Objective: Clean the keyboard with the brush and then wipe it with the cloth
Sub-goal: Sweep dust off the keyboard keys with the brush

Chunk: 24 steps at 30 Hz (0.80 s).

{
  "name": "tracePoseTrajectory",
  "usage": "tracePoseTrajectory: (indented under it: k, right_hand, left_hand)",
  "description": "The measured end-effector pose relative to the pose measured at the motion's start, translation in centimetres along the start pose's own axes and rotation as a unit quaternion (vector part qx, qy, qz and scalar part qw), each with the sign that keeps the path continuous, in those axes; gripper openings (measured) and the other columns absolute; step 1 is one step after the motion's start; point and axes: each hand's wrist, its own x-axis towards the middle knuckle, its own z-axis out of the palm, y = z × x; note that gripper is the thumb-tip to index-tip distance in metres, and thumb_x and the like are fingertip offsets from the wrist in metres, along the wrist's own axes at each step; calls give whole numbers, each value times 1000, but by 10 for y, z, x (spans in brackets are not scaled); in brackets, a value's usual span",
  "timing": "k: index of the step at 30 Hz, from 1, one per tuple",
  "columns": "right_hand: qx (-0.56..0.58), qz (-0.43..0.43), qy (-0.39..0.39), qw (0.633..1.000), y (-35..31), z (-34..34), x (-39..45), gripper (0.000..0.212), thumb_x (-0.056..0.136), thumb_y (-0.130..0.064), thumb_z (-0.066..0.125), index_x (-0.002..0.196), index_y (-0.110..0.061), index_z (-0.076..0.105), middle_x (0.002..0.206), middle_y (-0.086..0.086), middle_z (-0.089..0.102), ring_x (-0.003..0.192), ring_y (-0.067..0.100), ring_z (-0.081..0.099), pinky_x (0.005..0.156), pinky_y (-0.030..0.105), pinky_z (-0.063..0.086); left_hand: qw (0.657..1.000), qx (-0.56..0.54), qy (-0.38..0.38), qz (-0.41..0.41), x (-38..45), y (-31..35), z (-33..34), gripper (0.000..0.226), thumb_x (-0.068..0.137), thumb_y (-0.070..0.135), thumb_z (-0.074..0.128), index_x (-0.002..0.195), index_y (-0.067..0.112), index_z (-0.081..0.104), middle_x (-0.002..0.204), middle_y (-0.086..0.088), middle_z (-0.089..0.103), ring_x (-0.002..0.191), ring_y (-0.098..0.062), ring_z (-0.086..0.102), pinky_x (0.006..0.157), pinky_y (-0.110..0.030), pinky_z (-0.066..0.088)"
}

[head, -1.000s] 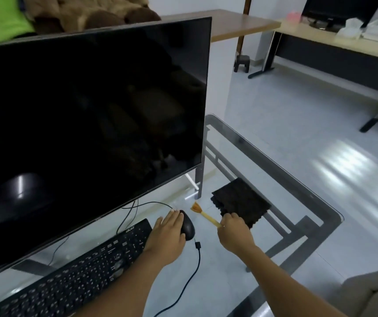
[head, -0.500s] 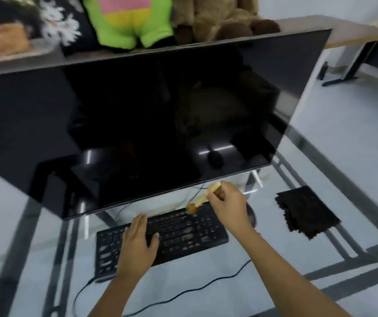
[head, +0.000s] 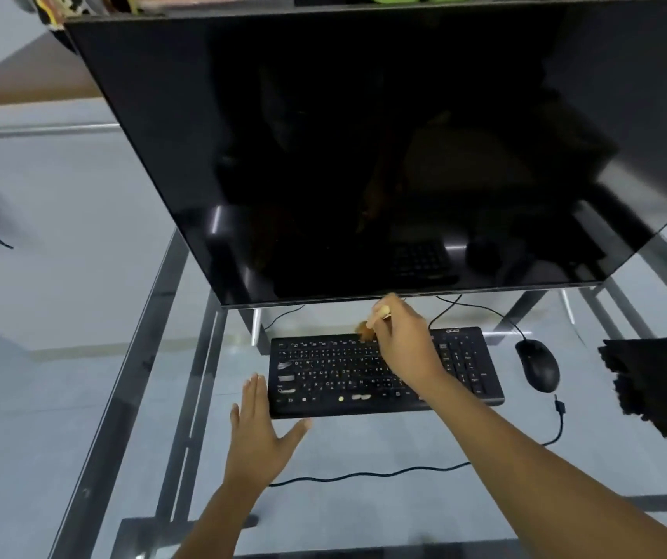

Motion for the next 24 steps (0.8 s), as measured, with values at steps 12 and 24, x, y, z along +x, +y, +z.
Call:
tracePoseTrajectory:
  k: [12,24]
  right_hand:
    - [24,-18,-29,999,-25,32,0,7,94,-15,57,88,-13,55,69,-5,67,67,12,68,54,27,52]
    - [-67,-114,-51,990,-31,60,13,7,95,-14,54,89,-13,55,84,-5,58,66,1,59,60,25,52]
  left_hand:
    - [996,40,74,5,1,-2,16,101,82,82,27,153,13,11,160,5,7,140,3,-25,120,-36,-6]
    - [996,57,68,1,3,-13,23,94,86,77,37,152,13,19,159,1,23,149,-11,4,122,-41,3]
